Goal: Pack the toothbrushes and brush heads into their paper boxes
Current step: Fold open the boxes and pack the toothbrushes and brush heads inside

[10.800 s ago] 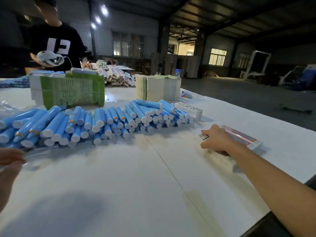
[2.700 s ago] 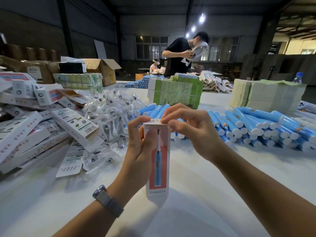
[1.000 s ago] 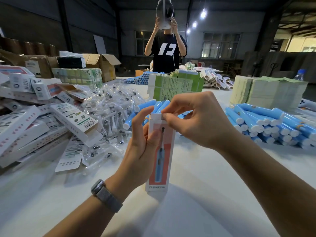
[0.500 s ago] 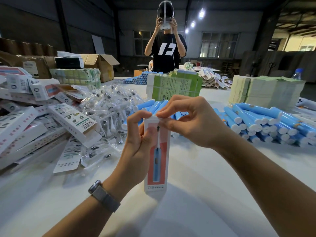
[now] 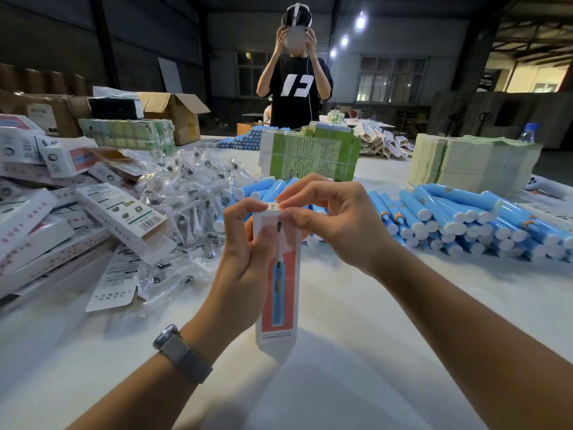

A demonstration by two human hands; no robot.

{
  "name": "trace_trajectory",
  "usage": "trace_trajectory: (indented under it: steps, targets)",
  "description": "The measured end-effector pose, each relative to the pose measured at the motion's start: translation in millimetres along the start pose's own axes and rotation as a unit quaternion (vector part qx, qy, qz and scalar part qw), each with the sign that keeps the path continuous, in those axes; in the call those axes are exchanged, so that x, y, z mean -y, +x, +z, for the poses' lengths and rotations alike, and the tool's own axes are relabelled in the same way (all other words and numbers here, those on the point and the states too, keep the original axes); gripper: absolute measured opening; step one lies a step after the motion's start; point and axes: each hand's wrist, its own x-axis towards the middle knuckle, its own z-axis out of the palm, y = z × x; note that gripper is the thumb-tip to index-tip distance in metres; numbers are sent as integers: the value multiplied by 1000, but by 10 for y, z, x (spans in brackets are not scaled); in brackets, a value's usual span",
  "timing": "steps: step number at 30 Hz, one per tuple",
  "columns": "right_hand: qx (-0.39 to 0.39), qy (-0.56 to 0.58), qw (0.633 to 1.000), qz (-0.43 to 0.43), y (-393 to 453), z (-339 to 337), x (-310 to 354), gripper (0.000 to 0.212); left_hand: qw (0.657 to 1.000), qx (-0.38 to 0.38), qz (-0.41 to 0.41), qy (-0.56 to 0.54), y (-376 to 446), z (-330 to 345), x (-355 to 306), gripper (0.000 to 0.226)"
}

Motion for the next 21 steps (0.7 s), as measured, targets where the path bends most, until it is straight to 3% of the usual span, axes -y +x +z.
trace_trajectory:
  steps: [3, 7, 9, 12, 14, 16, 18, 21]
  targets:
    - [4, -3, 1000, -8, 6, -12, -33, 7, 1000, -9, -1, -6, 4, 5, -2, 32]
    - [-84, -100, 991, 8, -18, 82, -161, 9, 1000, -1, -10, -29, -8, 19, 25, 32]
    - [-84, -119, 988, 45, -21, 117, -204, 13, 998, 21, -19, -59, -15, 24, 41, 36]
    - [31, -28, 990, 138, -23, 90, -231, 43, 992, 52, -45, -110, -22, 16, 87, 47]
    - [67, -40, 986, 147, -41, 78, -260, 64, 987, 73, -71, -124, -30, 0, 124, 56]
    - [59, -32, 987, 145, -55, 90, -289, 74, 988, 93, -65, -100, -36, -3, 141, 60]
    - [25, 46, 984, 168, -47, 56, -263, 77, 993, 86, -43, -63, -48, 10, 152, 57]
    - [-33, 174, 961, 212, -26, -157, -139, 67, 998, 58, -28, 3, -47, -18, 147, 50]
